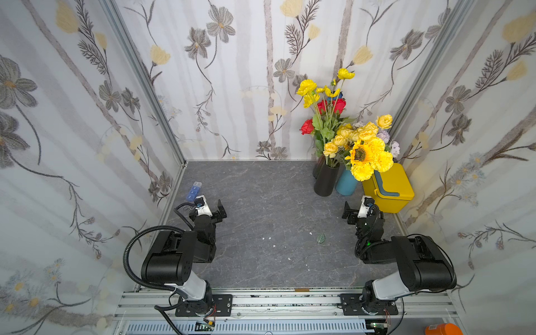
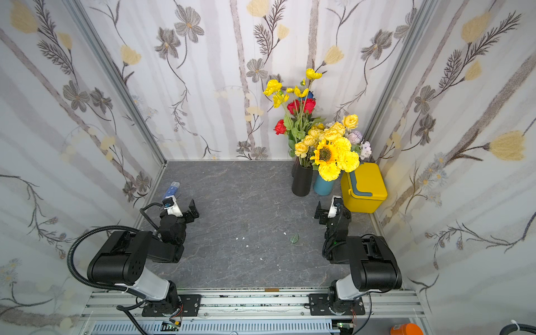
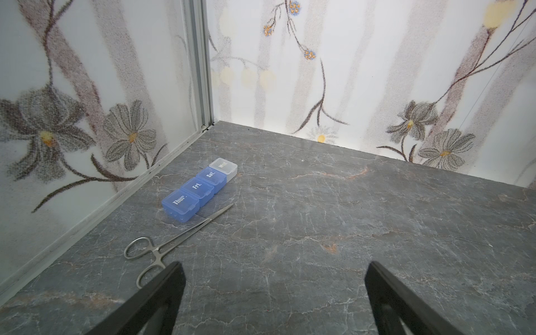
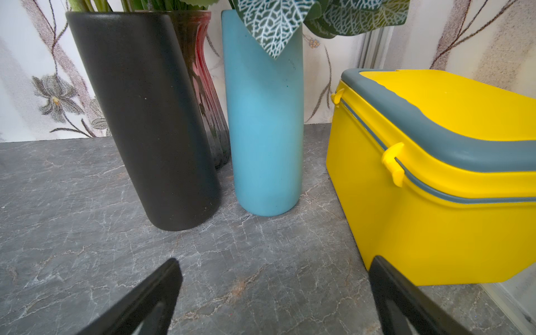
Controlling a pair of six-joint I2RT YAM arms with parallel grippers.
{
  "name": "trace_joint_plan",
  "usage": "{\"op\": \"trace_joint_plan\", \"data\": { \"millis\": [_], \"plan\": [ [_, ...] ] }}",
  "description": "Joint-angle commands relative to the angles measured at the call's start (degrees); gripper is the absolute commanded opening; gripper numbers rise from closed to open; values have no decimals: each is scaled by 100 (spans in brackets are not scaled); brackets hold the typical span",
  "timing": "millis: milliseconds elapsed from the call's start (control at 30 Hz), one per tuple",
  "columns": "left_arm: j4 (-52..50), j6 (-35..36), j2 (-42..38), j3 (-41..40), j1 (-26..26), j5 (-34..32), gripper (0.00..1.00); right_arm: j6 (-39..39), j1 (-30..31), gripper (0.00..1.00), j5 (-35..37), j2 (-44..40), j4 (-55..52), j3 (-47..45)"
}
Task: Pick out yellow flowers from the vase
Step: Move the vase to the center of the board.
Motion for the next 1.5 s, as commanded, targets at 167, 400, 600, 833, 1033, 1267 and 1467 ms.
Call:
{"op": "trace_joint_plan", "data": {
  "millis": [167, 400, 600, 833, 1033, 1267, 1467],
  "plan": [
    [194, 16, 8, 1, 4, 34, 100, -23, 2, 100, -33, -6, 203, 1],
    [50, 187, -64, 64, -2, 398, 100, -238, 74, 100, -324, -195, 522, -258],
    [-1861, 493, -1782, 384, -615, -73, 100, -689, 799, 100, 20, -1879, -673, -496],
    [-4010, -2008, -3797, 811, -804, -905, 100, 646, 1100, 100, -8, -3525, -2227, -232],
    [-4917, -2815, -4642, 545, -759, -1094, 100, 2061, 1083, 100, 154, -3583, -3205, 346],
    [-4075, -2618, -5412, -284, -672, 277, 100, 1842, 1101, 100, -299, -2567, -2472, 590],
    [-3389, -2241, -5442, -708, -690, 649, 100, 1074, 1740, 100, 206, -1113, -1022, 908]
  ]
}}
